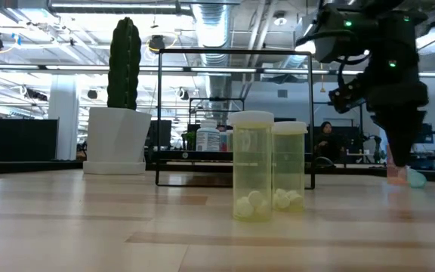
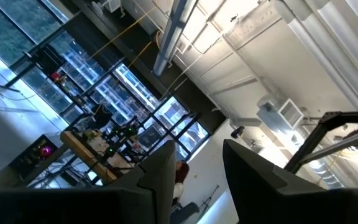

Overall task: Pick and place medicine bottles onto shelf by color
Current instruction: Put the small orange pill bottle on the shelf

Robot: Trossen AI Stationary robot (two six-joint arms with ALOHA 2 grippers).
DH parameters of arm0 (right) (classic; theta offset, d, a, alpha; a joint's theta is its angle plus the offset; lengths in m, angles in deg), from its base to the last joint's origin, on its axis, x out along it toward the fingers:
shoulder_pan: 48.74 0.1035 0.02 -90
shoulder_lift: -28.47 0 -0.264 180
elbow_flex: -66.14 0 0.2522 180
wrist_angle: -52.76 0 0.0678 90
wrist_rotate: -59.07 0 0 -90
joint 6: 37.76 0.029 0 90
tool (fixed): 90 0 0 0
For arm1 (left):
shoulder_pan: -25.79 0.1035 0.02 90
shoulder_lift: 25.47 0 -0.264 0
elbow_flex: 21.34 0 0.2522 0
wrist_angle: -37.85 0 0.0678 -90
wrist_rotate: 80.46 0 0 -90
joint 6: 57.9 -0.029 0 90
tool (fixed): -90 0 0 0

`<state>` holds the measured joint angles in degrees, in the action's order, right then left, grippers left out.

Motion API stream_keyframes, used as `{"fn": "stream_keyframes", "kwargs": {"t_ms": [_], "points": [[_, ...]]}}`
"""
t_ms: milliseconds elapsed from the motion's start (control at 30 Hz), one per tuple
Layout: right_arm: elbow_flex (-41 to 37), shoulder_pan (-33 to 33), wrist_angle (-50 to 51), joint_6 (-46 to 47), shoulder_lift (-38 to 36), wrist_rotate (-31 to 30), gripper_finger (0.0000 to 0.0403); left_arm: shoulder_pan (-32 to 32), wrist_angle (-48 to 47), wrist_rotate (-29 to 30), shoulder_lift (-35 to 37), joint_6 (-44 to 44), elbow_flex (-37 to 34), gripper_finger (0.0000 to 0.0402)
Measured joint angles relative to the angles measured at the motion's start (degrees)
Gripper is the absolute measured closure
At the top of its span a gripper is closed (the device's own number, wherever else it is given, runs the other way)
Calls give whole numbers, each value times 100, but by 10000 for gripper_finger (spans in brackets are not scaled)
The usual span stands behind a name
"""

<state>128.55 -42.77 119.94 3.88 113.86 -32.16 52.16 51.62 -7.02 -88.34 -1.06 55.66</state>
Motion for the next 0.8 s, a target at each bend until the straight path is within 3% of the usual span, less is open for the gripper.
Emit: {"fn": "stream_keyframes", "kwargs": {"t_ms": [333, 600, 800], "points": [[1170, -1274, 125, -1152, 5, -2, 282, 0, 0, -358, 0, 32, 0, 281], [1889, -2357, -3, -1330, 17, -4, 270, 0, 0, -695, 0, 34, 0, 281], [2123, -2808, -132, -1326, 22, 3, 272, 0, 0, -725, 0, 3, 0, 281]]}}
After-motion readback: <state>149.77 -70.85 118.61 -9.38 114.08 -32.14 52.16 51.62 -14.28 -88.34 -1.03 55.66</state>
